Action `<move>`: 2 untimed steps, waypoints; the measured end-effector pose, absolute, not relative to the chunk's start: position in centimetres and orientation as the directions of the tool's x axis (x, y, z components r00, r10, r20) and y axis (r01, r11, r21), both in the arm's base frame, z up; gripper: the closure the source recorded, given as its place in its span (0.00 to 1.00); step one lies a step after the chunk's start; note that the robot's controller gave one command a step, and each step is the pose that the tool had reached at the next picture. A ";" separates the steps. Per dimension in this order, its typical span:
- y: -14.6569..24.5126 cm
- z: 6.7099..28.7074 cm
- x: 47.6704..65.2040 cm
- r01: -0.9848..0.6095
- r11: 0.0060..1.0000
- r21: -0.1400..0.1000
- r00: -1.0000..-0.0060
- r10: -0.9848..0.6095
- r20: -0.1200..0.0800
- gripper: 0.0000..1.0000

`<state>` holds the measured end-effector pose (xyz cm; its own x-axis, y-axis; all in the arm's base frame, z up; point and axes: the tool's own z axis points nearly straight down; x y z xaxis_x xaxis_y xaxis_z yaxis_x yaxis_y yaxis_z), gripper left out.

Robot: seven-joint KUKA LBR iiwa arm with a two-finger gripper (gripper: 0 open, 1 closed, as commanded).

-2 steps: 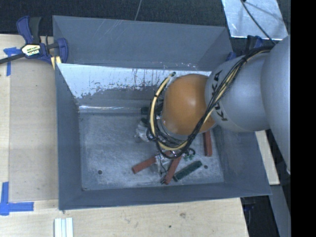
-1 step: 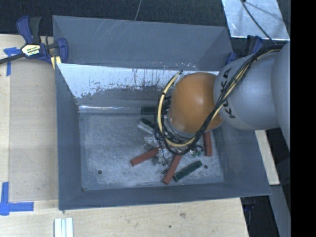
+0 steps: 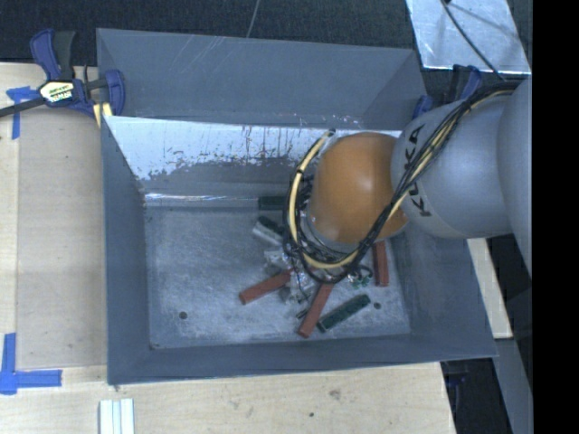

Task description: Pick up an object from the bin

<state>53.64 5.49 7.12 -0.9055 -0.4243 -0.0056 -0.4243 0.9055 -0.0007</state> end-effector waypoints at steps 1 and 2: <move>5.5 7.3 53.6 -0.424 0.906 0.000 -0.906 -0.424 -0.006 1.00; 5.5 7.7 53.7 -0.423 0.906 -0.001 -0.906 -0.423 -0.007 1.00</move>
Offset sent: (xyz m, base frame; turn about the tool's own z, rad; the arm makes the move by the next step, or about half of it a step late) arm 0.0000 -0.0001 0.0142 0.0000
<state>53.67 5.49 7.68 -0.9061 -0.4231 -0.0068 -0.4231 0.9061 -0.0011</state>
